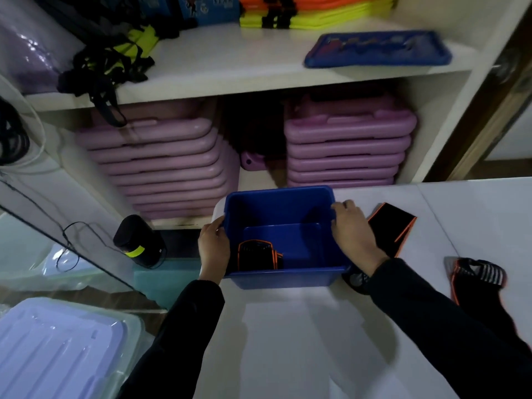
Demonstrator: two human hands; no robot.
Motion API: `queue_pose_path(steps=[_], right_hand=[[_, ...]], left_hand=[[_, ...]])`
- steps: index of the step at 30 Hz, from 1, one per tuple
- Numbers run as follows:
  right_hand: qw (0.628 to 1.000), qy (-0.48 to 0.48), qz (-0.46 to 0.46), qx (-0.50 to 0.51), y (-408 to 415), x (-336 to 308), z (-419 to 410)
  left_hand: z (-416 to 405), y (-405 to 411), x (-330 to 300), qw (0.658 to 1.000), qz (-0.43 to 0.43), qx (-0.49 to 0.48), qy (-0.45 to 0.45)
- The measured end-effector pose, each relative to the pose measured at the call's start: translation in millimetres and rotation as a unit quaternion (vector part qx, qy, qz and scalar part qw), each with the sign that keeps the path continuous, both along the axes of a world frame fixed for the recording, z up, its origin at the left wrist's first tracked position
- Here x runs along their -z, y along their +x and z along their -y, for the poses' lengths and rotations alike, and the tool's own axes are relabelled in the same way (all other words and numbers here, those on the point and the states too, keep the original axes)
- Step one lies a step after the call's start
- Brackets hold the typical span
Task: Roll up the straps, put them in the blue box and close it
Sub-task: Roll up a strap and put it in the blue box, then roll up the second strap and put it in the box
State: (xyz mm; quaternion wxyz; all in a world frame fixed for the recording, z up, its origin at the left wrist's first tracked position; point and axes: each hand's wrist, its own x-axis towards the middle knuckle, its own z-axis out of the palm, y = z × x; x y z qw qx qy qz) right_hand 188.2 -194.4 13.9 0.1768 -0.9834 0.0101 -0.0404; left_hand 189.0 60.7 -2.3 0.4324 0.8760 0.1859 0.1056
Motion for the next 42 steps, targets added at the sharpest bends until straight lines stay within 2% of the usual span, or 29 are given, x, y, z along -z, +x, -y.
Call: queue_pose_path(steps=[5, 7, 11, 14, 17, 20, 23, 26, 29, 33, 37, 39, 42], right_hand=[[0.999, -0.036, 0.007, -0.012, -2.2, 9.8, -2.9], [1.0, 0.007, 0.001, -0.016, -2.2, 9.8, 0.6], [0.981, 0.19, -0.026, -0.018, -17.0, 0.1, 22.4], [0.977, 0.206, -0.048, -0.013, -37.1, 2.1, 54.4], [0.977, 0.203, -0.046, 0.054, -58.2, 12.5, 102.1], [0.967, 0.205, -0.042, 0.146, -82.0, 25.7, 151.1], [0.963, 0.177, -0.035, 0.199, -106.4, 36.5, 183.7], [0.958, 0.144, -0.027, 0.245, -126.4, 44.7, 199.9], [0.95, 0.12, -0.055, 0.284, -141.8, 51.5, 207.5], [0.943, 0.084, -0.129, 0.296, -156.8, 61.8, 208.1], [0.94, 0.089, -0.15, 0.295, -164.8, 76.4, 205.3], [0.939, 0.093, -0.142, 0.298, -166.9, 80.5, 204.5], [0.943, 0.091, -0.133, 0.291, -168.2, 83.5, 205.0]], left_hand=[[-1.6, 2.8, 5.5, 0.999, -0.001, 0.008, 0.032], [-1.2, 4.0, 5.2, 0.998, 0.0, 0.013, 0.056], [-4.1, 8.3, 8.5, 0.995, -0.019, 0.034, 0.09], [0.1, 7.0, 1.3, 0.992, -0.03, 0.031, 0.118], [33.1, 2.4, -16.7, 0.986, 0.01, 0.041, 0.162], [99.2, -4.2, -34.0, 0.959, 0.126, 0.169, 0.188], [178.1, -20.2, -49.0, 0.915, 0.166, 0.335, 0.151], [241.1, -35.7, -43.4, 0.846, 0.14, 0.484, 0.175], [278.6, -39.2, -15.9, 0.809, 0.09, 0.545, 0.201], [300.8, -27.6, 30.1, 0.823, -0.044, 0.507, 0.253], [305.3, -20.4, 60.9, 0.788, -0.144, 0.502, 0.326], [304.9, -21.9, 69.8, 0.778, -0.172, 0.506, 0.331], [304.9, -26.4, 76.3, 0.777, -0.163, 0.496, 0.35]])
